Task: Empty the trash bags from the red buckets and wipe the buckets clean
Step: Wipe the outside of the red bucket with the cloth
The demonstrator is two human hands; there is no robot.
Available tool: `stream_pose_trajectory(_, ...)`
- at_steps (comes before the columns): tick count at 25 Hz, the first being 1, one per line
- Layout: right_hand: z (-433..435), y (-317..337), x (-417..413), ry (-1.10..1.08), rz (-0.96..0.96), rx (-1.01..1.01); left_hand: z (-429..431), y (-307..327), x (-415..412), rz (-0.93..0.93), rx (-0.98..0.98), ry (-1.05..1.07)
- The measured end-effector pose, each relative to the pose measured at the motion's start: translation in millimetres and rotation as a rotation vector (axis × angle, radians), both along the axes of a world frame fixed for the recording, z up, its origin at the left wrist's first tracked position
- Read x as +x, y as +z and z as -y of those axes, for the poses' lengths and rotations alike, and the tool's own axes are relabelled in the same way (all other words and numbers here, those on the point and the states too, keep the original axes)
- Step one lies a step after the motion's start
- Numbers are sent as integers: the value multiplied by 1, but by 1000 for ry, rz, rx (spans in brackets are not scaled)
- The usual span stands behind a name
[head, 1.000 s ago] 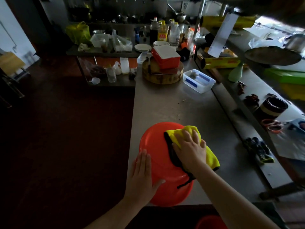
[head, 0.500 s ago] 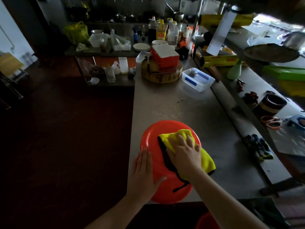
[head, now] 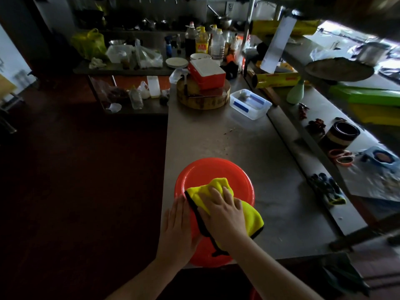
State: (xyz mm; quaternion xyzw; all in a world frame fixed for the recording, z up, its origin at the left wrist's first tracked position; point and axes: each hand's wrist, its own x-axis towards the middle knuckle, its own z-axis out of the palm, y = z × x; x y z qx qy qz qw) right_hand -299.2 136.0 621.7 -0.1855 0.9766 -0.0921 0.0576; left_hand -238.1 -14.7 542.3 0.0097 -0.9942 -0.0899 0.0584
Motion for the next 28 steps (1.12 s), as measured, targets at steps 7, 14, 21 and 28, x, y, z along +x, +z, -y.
stream_pose_trajectory(7,-57,-6,-25,-180,-54,61,-2,-2,-1,-60,52,-11)
stream_pose_trajectory(14,-21,-6,14,37,-4,28,2,-7,0,-184,138,-57)
stream_pose_trajectory(21,15,2,-27,84,34,79,0,-9,-5,-268,352,-33)
stream_pose_trajectory(28,52,-3,-82,68,16,56,2,-10,-3,-217,354,-20)
